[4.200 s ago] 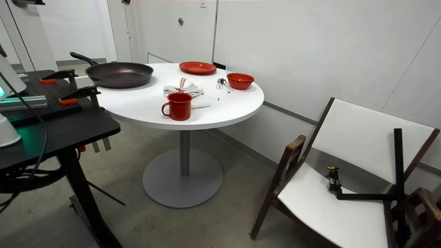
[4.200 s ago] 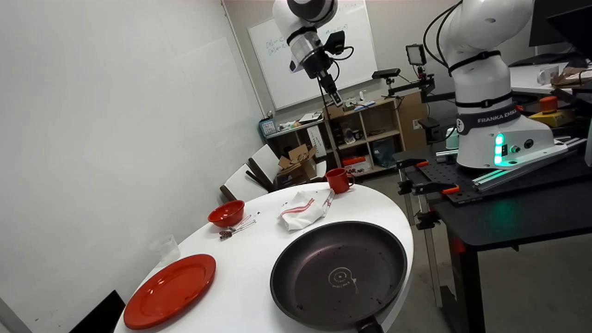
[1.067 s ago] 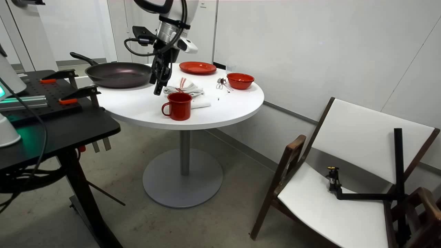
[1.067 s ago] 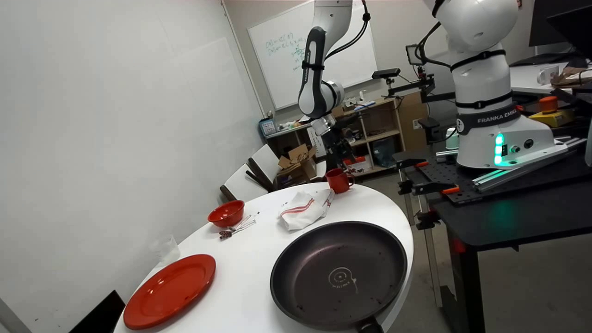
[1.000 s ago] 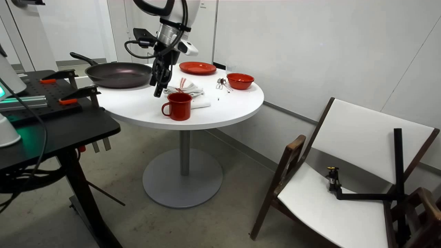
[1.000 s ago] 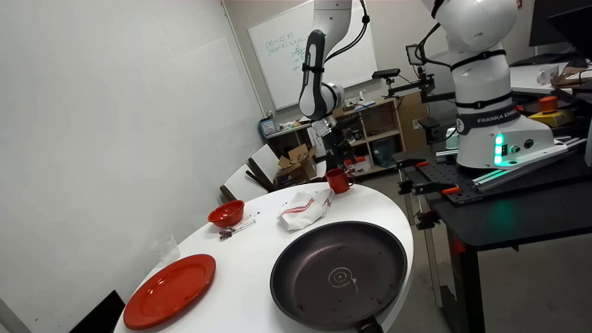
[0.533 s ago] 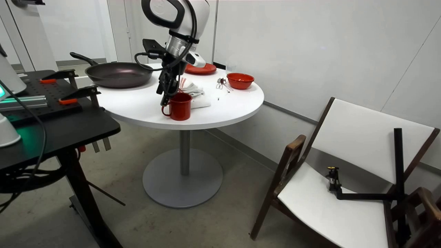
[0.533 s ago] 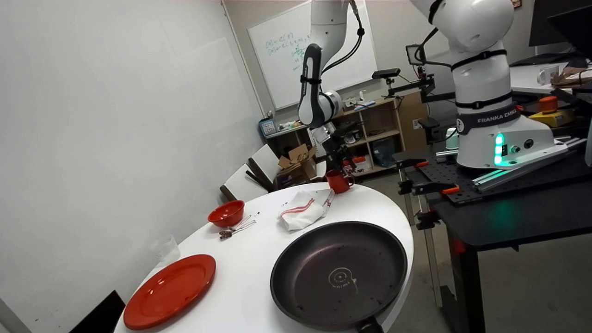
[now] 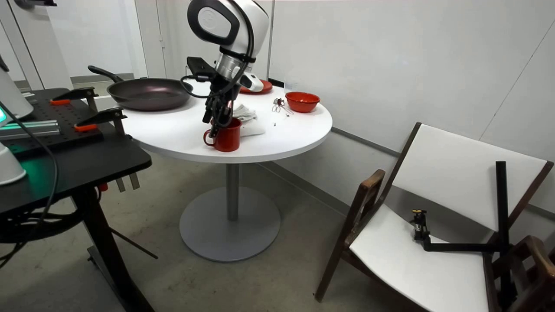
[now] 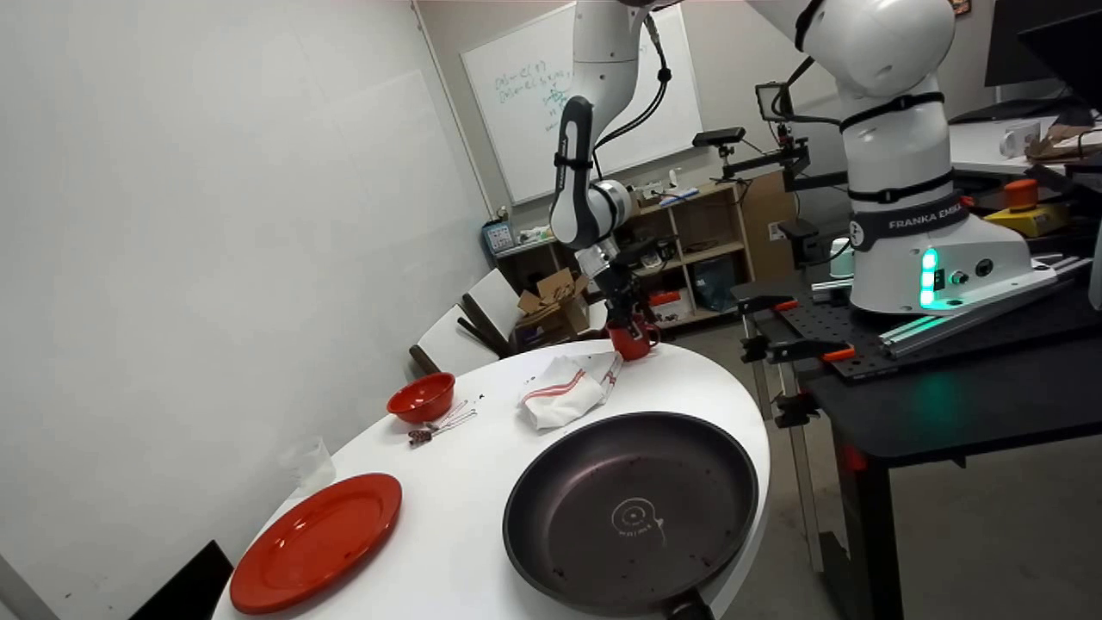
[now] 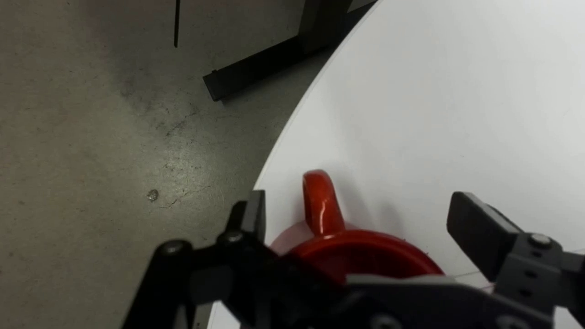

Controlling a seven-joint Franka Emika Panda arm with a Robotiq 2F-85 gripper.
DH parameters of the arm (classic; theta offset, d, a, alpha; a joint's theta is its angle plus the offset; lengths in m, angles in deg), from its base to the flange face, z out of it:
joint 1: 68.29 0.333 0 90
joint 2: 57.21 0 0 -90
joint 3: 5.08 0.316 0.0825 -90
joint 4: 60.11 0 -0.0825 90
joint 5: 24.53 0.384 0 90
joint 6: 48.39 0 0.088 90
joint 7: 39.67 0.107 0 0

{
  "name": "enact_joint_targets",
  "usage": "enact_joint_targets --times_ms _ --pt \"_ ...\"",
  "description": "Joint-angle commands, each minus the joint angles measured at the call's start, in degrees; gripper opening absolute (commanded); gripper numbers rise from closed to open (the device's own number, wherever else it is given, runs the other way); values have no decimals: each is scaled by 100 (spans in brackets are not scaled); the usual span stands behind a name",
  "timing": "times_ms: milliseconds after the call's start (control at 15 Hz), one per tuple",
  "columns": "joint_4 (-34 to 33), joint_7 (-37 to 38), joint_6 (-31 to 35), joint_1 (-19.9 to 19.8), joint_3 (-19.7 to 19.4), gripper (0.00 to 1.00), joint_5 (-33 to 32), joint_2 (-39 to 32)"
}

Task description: Move the cup

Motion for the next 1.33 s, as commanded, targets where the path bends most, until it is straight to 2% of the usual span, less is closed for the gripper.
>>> enact_joint_targets --times_ms 0,200,267,333,533,933,1067,1133,1267 --pt "-27 -118 66 -164 112 100 137 -52" --pt "-18 -133 80 -225 135 100 165 -49" --pt "-18 -139 80 -245 143 91 176 -50" --pt "-21 -142 77 -260 148 74 186 -49" --pt "-16 -149 75 -287 160 53 205 -41" --pt "-4 -158 85 -297 176 6 200 -36" --pt "5 -163 96 -299 183 1 204 -30" --pt "8 -166 101 -300 183 6 206 -17" --pt "41 -171 140 -296 185 6 205 5"
